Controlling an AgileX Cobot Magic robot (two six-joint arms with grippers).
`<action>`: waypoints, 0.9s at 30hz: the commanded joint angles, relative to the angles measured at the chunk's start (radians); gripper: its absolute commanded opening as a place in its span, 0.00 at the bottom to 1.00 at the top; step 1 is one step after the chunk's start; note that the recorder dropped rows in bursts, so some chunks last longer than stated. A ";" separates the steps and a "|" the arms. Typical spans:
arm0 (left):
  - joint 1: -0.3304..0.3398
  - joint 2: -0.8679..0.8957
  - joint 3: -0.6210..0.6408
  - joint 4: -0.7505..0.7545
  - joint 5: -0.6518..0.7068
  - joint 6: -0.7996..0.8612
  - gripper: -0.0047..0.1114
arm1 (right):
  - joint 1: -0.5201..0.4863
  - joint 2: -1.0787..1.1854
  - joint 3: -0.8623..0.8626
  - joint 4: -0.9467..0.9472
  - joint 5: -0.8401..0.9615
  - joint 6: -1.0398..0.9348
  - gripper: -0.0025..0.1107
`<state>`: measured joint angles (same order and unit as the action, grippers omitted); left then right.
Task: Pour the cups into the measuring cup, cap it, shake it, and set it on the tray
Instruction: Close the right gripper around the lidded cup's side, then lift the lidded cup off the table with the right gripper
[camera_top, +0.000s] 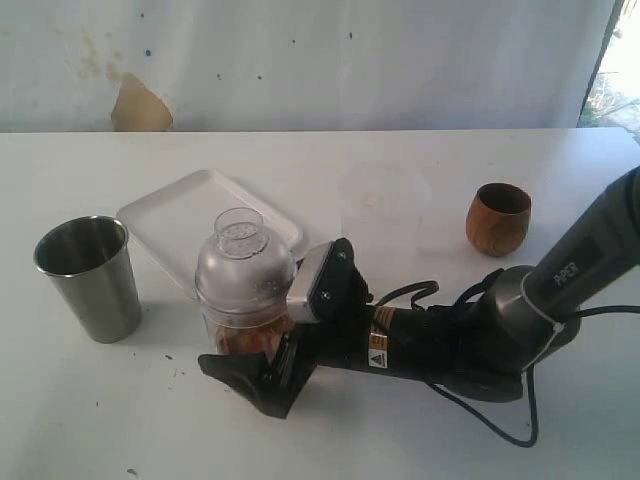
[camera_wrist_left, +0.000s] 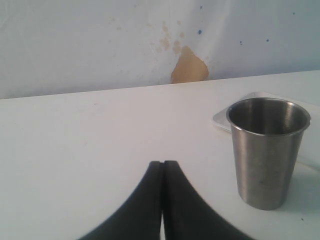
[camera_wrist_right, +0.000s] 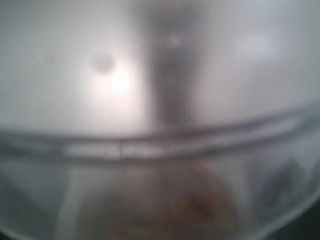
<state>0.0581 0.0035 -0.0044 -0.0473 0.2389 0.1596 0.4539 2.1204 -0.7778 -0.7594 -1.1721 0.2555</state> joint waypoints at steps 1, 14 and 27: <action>0.000 -0.003 0.004 0.000 -0.002 -0.001 0.04 | 0.004 0.000 -0.006 0.021 -0.022 0.017 0.91; 0.000 -0.003 0.004 0.000 -0.002 -0.001 0.04 | 0.004 0.000 -0.006 0.072 -0.004 0.043 0.02; 0.000 -0.003 0.004 0.000 -0.002 -0.001 0.04 | -0.024 -0.323 -0.003 0.174 0.108 0.229 0.02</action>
<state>0.0581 0.0035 -0.0044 -0.0473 0.2389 0.1596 0.4561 1.8720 -0.7764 -0.6671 -1.0727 0.4272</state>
